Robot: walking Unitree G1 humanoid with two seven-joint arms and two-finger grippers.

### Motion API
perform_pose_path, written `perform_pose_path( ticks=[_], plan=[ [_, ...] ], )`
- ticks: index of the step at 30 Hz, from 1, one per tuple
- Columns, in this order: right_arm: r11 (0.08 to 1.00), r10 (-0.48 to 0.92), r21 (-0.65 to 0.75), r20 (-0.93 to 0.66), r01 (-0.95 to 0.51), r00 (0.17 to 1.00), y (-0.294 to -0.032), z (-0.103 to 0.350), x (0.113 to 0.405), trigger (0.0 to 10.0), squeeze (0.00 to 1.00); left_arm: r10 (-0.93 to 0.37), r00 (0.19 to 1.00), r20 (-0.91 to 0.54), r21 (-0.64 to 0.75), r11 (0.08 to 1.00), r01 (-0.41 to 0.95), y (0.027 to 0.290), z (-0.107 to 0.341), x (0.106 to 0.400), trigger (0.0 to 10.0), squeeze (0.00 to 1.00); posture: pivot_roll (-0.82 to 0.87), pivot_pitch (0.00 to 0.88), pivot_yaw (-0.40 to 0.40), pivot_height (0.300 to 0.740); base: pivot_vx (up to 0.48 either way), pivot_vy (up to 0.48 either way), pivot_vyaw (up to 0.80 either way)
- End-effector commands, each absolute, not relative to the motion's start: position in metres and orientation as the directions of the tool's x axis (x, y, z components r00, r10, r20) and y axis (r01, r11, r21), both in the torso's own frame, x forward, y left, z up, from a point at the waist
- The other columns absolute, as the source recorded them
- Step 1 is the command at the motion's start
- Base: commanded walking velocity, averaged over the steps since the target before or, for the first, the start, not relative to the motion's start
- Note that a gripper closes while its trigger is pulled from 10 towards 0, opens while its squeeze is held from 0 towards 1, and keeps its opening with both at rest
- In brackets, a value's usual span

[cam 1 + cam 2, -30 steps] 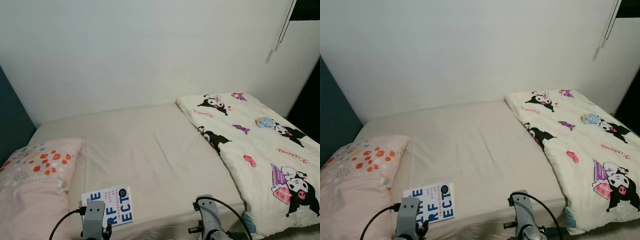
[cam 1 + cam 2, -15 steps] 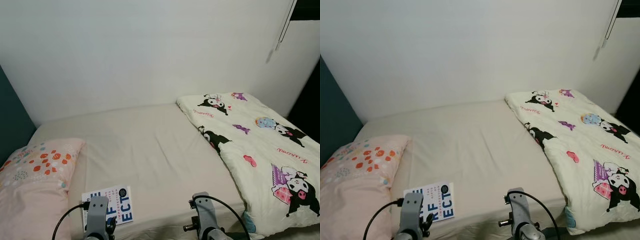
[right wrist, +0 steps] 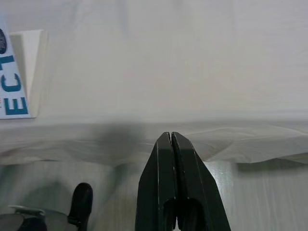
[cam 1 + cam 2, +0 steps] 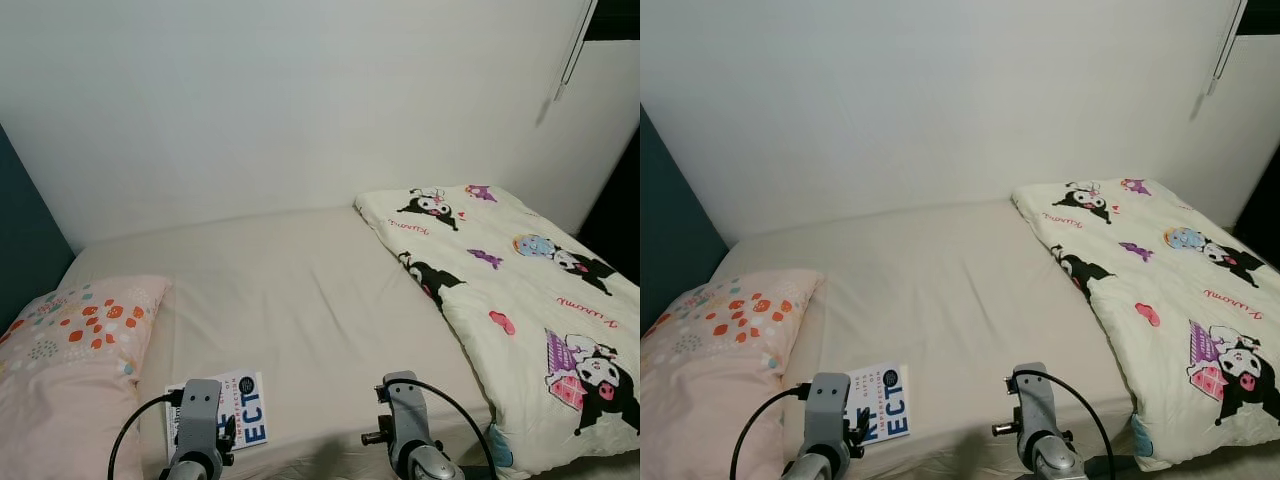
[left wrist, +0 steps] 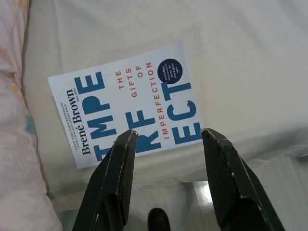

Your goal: Clean up the room

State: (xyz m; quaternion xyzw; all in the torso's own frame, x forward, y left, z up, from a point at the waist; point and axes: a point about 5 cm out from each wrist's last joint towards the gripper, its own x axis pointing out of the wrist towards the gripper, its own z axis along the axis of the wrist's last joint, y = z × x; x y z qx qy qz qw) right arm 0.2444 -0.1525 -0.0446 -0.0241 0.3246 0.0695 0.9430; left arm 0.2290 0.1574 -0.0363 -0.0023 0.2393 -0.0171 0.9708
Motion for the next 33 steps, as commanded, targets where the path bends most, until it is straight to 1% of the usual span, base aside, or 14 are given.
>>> perform_pose_path(
  ticks=[1,11,33],
  plan=[
    [0.989,0.113,-0.007,-0.614,-0.149,0.781,-0.1525,-0.0456,0.2426,10.0,0.0,-0.046,0.879,-0.474,-0.003,0.999,0.051,0.1557,-0.0386,0.2269,10.0,0.0,-0.03,0.0,0.007,0.732,0.0,0.0,0.0],
    [0.989,0.114,-0.003,-0.604,-0.145,0.789,-0.1528,-0.0438,0.2446,10.0,0.0,-0.056,0.886,-0.46,-0.006,0.998,0.06,0.154,-0.0362,0.2279,10.0,0.0,-0.03,0.0,0.009,0.732,0.0,0.0,0.0],
    [0.989,0.121,0.005,-0.61,-0.149,0.783,-0.1511,-0.0448,0.2436,10.0,0.0,-0.062,0.893,-0.446,-0.002,0.998,0.068,0.1531,-0.0334,0.2287,10.0,0.0,-0.03,0.0,0.007,0.732,0.0,-0.459,0.0]
  ],
)
